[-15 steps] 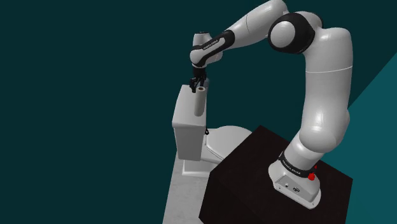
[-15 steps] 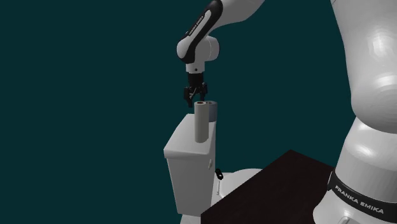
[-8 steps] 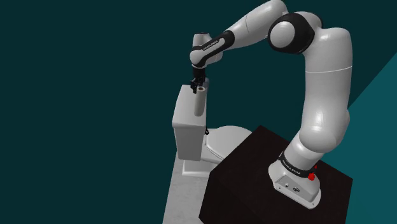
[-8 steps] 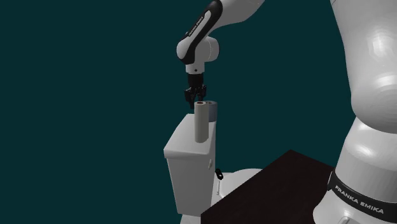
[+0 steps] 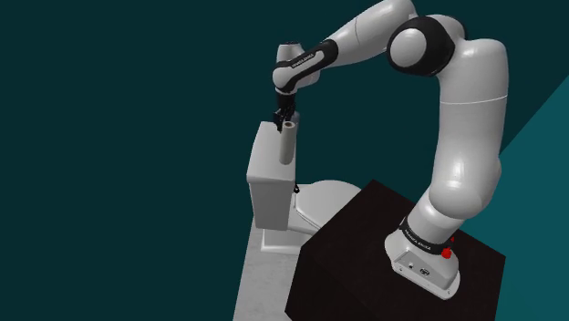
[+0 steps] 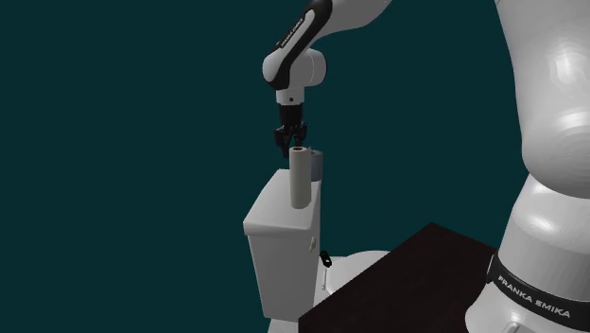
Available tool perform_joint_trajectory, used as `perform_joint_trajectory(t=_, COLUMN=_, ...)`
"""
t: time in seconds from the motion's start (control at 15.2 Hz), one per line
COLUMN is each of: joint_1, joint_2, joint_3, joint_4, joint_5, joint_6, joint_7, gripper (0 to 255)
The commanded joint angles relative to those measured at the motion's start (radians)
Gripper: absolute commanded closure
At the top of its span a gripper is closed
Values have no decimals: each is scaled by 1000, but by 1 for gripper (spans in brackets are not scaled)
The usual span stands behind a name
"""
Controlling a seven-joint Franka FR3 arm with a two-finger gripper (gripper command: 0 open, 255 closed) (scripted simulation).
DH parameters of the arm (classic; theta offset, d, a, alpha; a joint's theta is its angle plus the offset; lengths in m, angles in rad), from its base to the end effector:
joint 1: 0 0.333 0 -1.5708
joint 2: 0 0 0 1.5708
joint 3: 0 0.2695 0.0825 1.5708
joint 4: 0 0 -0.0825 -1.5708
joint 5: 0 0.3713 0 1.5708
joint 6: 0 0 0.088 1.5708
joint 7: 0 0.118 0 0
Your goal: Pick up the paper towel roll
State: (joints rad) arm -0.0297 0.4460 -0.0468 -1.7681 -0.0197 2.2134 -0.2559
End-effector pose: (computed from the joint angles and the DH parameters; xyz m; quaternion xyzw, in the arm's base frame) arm 0.6234 -0.0471 0.2661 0.9951 0.0977 -0.0031 0.0177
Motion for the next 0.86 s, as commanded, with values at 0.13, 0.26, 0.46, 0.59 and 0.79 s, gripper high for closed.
perform_joint_trajectory(t=0.13, joint_1=0, joint_2=-27, joint_3=0, joint_4=16, joint_5=-1, joint_6=-43, joint_7=-1, gripper=255)
perform_joint_trajectory(t=0.26, joint_1=1, joint_2=-39, joint_3=-1, joint_4=25, joint_5=-1, joint_6=-65, joint_7=-2, gripper=255)
perform_joint_trajectory(t=0.46, joint_1=1, joint_2=-57, joint_3=-1, joint_4=41, joint_5=-1, joint_6=-98, joint_7=-2, gripper=255)
perform_joint_trajectory(t=0.59, joint_1=1, joint_2=-68, joint_3=-1, joint_4=53, joint_5=-1, joint_6=-121, joint_7=-3, gripper=255)
perform_joint_trajectory(t=0.79, joint_1=1, joint_2=-74, joint_3=-1, joint_4=61, joint_5=-2, joint_6=-134, joint_7=-3, gripper=255)
